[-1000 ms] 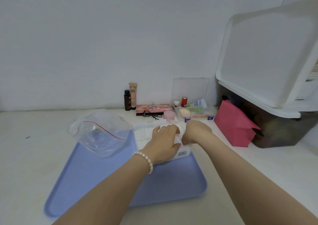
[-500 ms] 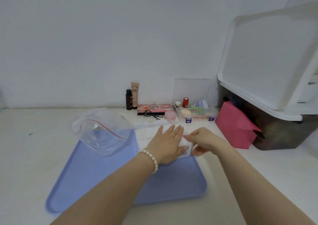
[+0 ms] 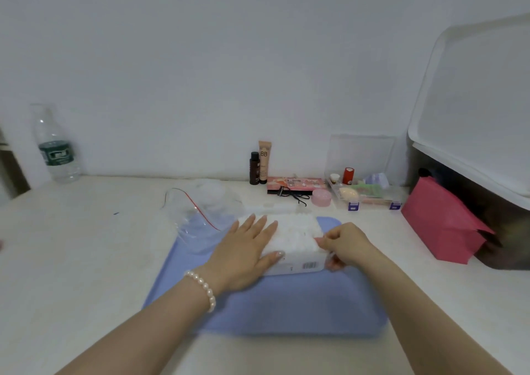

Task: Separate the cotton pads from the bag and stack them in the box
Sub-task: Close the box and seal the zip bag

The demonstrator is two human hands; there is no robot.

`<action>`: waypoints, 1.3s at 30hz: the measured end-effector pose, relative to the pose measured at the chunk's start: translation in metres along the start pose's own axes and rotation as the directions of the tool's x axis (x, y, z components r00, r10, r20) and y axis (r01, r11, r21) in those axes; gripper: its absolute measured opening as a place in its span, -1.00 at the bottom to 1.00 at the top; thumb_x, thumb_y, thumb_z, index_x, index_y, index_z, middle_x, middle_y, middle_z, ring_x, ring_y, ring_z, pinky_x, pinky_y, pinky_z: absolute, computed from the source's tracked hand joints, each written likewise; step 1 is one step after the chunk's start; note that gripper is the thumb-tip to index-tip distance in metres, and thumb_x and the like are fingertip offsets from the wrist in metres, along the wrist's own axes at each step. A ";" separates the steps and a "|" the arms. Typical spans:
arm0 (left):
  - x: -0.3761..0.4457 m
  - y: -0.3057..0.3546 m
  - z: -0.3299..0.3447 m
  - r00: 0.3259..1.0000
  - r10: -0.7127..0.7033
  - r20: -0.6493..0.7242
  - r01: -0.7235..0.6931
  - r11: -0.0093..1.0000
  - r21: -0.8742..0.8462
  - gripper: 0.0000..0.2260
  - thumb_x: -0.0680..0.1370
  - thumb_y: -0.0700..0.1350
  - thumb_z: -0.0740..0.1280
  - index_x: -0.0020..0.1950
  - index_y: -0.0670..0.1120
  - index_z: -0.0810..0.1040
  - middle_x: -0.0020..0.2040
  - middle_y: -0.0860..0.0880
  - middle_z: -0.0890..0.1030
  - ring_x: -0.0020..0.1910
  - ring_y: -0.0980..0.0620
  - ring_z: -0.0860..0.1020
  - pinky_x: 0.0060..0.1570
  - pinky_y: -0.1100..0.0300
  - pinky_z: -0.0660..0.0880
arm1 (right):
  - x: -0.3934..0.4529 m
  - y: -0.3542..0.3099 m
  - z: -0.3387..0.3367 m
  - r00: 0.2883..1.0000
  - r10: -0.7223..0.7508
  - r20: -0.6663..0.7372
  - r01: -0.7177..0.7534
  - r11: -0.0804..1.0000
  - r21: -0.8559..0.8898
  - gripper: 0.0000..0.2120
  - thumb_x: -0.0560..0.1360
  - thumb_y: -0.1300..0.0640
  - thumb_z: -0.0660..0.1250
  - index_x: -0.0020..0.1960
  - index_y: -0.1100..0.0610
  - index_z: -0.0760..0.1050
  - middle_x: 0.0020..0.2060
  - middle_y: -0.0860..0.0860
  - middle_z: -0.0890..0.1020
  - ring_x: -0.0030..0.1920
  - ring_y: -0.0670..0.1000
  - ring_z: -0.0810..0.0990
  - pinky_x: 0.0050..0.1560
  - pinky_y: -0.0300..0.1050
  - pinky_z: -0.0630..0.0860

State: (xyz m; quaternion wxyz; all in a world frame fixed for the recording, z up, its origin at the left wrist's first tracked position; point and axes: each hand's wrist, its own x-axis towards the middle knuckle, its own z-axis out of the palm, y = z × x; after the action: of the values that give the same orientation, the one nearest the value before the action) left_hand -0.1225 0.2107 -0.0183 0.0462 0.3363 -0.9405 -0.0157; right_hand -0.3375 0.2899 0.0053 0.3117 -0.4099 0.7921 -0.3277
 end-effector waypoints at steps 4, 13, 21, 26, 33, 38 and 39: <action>-0.006 -0.012 -0.009 0.968 -0.205 -0.146 0.079 0.798 -0.598 -0.42 0.60 0.19 0.04 0.53 -0.08 0.12 0.52 0.04 0.14 0.52 0.08 0.04 0.44 0.25 -0.07 | -0.002 -0.021 -0.004 0.995 0.038 0.096 -0.030 0.996 -0.082 -0.86 0.47 0.17 0.37 -0.11 0.27 0.53 -0.23 0.15 0.52 -0.30 0.06 0.50 -0.32 -0.13 0.51; 0.029 -0.029 -0.016 0.814 -0.573 0.097 0.337 0.329 -0.882 -0.51 0.66 0.07 -0.05 0.32 -0.25 0.43 0.26 -0.18 0.50 0.28 -0.12 0.43 0.37 0.11 0.25 | 0.023 -0.041 0.023 0.984 0.093 -0.152 -0.055 0.970 0.237 -0.69 0.59 0.05 0.15 -0.29 0.14 0.37 -0.39 0.11 0.42 -0.42 0.03 0.34 -0.54 -0.31 0.27; 0.042 -0.017 -0.003 0.771 -0.595 0.227 0.337 0.078 -0.938 -0.72 0.65 -0.02 0.07 -0.08 -0.16 0.43 -0.15 -0.11 0.50 -0.17 -0.06 0.49 -0.14 0.15 0.41 | 0.025 -0.018 0.024 0.984 0.127 -0.123 -0.037 0.830 0.557 -0.65 0.53 0.27 0.24 0.32 0.27 0.40 0.22 0.20 0.54 0.14 0.21 0.56 0.21 0.13 0.47; 0.041 -0.004 0.001 0.812 -0.558 0.170 0.164 -0.061 -0.985 -0.86 0.59 -0.28 0.21 0.03 -0.06 0.48 -0.12 -0.08 0.59 -0.18 -0.01 0.54 -0.16 0.16 0.54 | 0.018 -0.006 0.015 0.978 0.021 -0.206 0.118 0.763 0.635 -0.53 0.50 0.38 0.23 0.37 0.13 0.37 0.16 0.04 0.57 0.07 0.05 0.56 0.05 -0.07 0.53; 0.039 0.003 -0.009 0.737 -0.597 0.316 -0.021 -0.488 -0.873 -0.76 0.52 -0.19 0.13 -0.02 -0.16 0.59 -0.10 -0.16 0.62 -0.10 -0.13 0.59 -0.01 0.00 0.54 | 0.010 -0.007 0.007 0.979 0.117 -0.166 0.102 0.423 0.900 -0.71 0.52 0.06 0.16 -0.14 0.18 0.60 -0.09 0.16 0.64 -0.04 0.13 0.57 0.02 0.01 0.52; 0.029 -0.012 -0.007 0.766 -0.548 0.337 0.142 -0.366 -0.920 -0.60 0.59 0.13 0.15 0.12 -0.17 0.53 0.06 -0.13 0.60 0.08 -0.07 0.56 0.14 0.08 0.46 | 0.005 0.009 -0.011 0.997 0.068 -0.045 -0.011 0.656 0.755 -0.55 0.55 -0.16 0.12 0.23 0.13 0.49 0.23 0.11 0.50 0.22 0.11 0.49 0.31 0.07 0.38; 0.023 -0.012 -0.005 0.804 -0.507 0.311 0.185 -0.283 -0.941 -0.66 0.59 0.10 0.19 0.06 -0.15 0.55 -0.03 -0.10 0.62 -0.04 -0.02 0.58 0.00 0.17 0.48 | 0.000 0.011 -0.010 0.997 0.073 -0.021 -0.040 0.738 0.673 -0.57 0.54 -0.14 0.17 0.25 0.13 0.46 0.22 0.10 0.52 0.17 0.12 0.52 0.24 0.05 0.43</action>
State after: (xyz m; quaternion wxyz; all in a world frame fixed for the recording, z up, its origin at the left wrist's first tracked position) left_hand -0.1322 0.1872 -0.0120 0.3747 0.4418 -0.4383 -0.6873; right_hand -0.3501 0.2973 0.0022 0.4300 -0.2379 0.6398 -0.5909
